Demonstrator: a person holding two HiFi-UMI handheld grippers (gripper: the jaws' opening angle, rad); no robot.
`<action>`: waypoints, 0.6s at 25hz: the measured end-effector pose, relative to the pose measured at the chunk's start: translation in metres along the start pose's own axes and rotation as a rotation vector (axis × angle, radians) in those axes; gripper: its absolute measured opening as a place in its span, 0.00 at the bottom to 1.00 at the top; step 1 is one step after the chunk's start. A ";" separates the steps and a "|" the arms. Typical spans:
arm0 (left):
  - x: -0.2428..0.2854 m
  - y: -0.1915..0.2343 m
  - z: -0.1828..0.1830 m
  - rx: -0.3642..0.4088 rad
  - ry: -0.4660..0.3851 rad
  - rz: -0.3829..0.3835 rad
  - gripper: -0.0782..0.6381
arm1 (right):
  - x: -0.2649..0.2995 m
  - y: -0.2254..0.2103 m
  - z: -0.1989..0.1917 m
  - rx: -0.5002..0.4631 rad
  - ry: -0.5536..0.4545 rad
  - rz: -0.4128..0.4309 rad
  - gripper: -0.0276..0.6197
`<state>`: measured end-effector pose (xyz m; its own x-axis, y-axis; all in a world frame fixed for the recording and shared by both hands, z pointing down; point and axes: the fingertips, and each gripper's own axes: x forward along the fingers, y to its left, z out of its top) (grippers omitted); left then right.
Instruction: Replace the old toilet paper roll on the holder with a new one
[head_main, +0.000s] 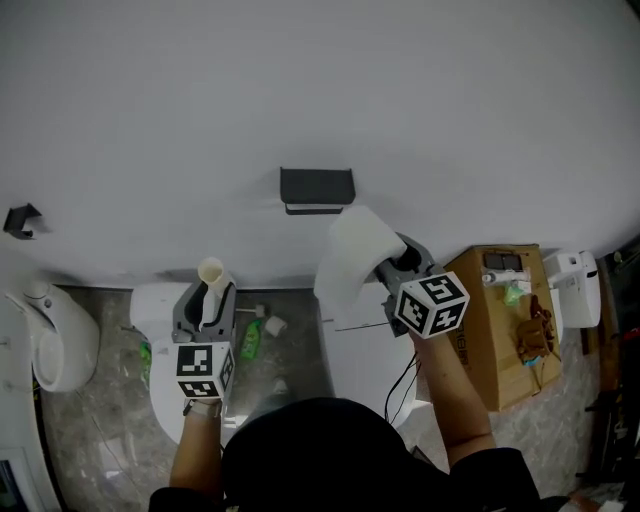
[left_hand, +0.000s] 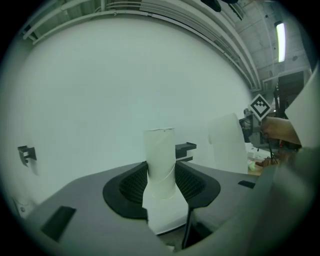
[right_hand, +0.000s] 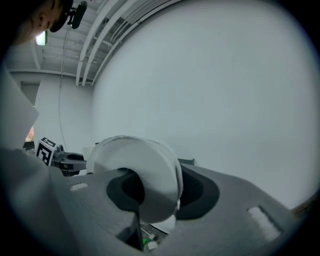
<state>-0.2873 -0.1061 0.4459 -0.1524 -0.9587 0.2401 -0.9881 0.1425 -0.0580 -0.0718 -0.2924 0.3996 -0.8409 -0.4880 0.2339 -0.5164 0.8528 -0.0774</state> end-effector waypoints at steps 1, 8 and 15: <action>-0.001 0.001 -0.002 0.001 0.003 -0.001 0.37 | 0.008 -0.001 0.002 -0.016 0.021 0.013 0.25; 0.007 0.009 -0.016 -0.002 0.023 -0.021 0.37 | 0.063 -0.011 0.015 -0.123 0.189 0.082 0.25; 0.023 0.016 -0.024 -0.012 0.053 -0.067 0.37 | 0.122 -0.027 0.020 -0.213 0.378 0.110 0.26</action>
<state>-0.3070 -0.1196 0.4736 -0.0861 -0.9518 0.2945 -0.9963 0.0813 -0.0287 -0.1633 -0.3787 0.4109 -0.7506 -0.3237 0.5761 -0.3489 0.9345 0.0705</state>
